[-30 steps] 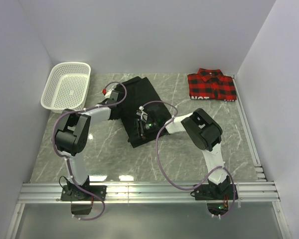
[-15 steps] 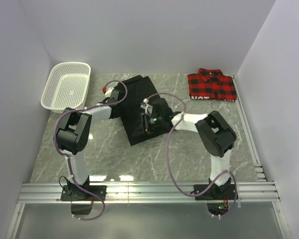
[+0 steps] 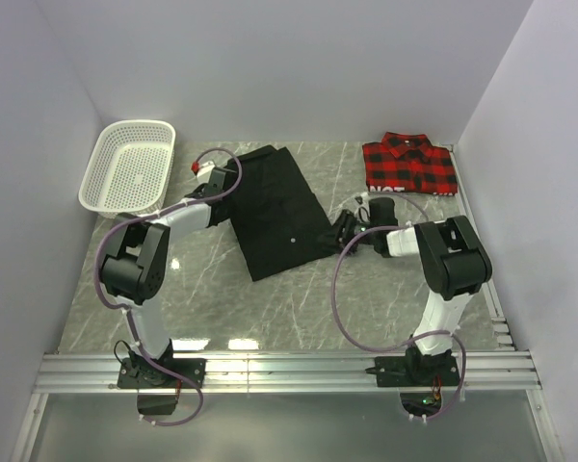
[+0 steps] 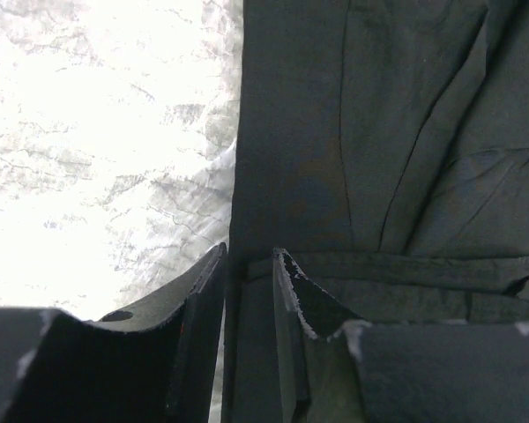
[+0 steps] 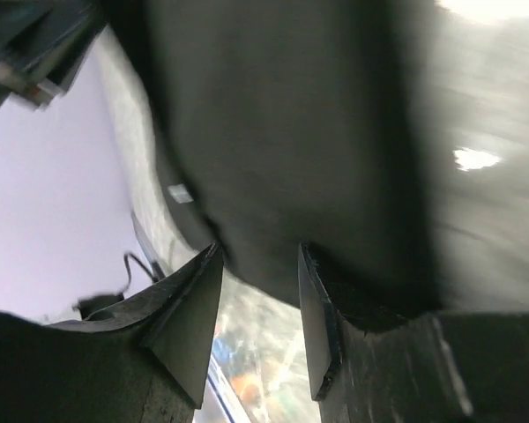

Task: Fold and stack the long sleeve shirts
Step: Fold the shirt

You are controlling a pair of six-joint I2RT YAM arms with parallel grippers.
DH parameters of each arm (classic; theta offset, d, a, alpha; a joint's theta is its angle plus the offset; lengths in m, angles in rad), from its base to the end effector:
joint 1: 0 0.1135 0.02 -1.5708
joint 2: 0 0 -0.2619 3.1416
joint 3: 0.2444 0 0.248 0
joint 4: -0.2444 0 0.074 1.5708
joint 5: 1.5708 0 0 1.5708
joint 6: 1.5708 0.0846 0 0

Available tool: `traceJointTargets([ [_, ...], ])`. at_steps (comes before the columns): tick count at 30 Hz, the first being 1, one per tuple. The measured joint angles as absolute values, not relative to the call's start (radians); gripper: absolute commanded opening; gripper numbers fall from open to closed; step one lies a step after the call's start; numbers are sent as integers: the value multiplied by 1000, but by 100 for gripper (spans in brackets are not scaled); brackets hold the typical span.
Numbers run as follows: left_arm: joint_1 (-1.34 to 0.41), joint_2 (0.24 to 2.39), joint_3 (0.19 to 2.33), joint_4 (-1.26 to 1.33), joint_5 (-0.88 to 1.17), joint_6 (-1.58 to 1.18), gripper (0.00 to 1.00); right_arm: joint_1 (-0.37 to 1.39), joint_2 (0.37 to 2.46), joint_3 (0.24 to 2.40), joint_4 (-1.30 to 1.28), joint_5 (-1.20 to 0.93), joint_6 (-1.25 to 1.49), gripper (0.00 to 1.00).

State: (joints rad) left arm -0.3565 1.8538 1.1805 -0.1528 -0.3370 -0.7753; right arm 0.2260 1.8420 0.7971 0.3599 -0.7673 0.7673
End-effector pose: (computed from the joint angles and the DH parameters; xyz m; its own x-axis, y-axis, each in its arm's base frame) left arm 0.4061 -0.1214 0.1487 -0.5757 -0.4905 -0.6542 -0.3970 0.8671 -0.3007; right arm 0.3448 0.1395 0.1025 -0.9195 0.3013 -0.2525 -0.0652 0.5166 0.8537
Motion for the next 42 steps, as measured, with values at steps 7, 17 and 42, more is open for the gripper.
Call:
traceJointTargets([
  [7,-356,1854,1181,-156,-340,-771,33,169,1917,734,549,-794,892,47],
  [17,-331,1872,1293,-133,-316,-654,70,178,1757,734,435,-699,808,52],
  [42,-277,2096,1417,-131,-211,-670,40,320,1437,673,84,-394,647,58],
])
